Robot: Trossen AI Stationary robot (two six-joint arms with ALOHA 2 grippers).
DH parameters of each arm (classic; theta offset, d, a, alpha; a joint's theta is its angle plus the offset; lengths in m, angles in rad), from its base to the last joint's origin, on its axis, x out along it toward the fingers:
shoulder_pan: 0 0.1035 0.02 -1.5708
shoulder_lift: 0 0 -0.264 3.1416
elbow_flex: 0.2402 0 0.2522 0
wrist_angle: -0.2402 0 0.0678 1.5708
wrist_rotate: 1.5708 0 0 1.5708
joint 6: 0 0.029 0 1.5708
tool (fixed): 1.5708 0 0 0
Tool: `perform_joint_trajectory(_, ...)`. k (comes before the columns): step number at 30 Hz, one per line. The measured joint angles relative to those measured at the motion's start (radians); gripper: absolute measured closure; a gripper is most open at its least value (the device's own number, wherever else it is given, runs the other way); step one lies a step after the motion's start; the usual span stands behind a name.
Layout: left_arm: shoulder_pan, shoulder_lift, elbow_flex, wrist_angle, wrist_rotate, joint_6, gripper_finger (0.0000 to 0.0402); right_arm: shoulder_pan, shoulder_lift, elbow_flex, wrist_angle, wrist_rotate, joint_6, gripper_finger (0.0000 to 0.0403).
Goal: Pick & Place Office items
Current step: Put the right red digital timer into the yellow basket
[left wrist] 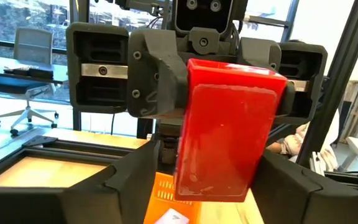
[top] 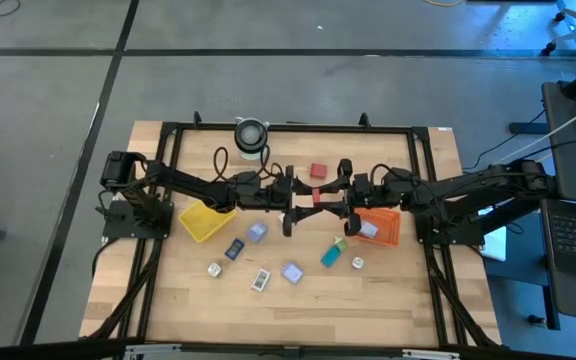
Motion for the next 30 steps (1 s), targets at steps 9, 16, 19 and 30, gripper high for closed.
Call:
perform_joint_trajectory(9,0.001,0.000,0.000,-0.011,0.027,0.005,0.0243,0.000,0.000,0.000,-0.004,0.009,0.013,0.0234)
perform_joint_trajectory(16,0.013,0.000,0.000,-0.027,0.054,-0.018,0.0225,0.000,-0.002,0.000,0.004,0.022,0.005,0.0214)
perform_joint_trajectory(19,0.021,-0.005,0.000,-0.033,0.073,-0.018,0.0229,0.000,-0.006,0.000,0.012,0.022,0.021,0.0212)
perform_joint_trajectory(30,0.086,-0.095,-0.002,-0.181,0.106,-0.004,0.0228,-0.009,-0.086,0.002,0.019,0.086,0.024,0.0172)
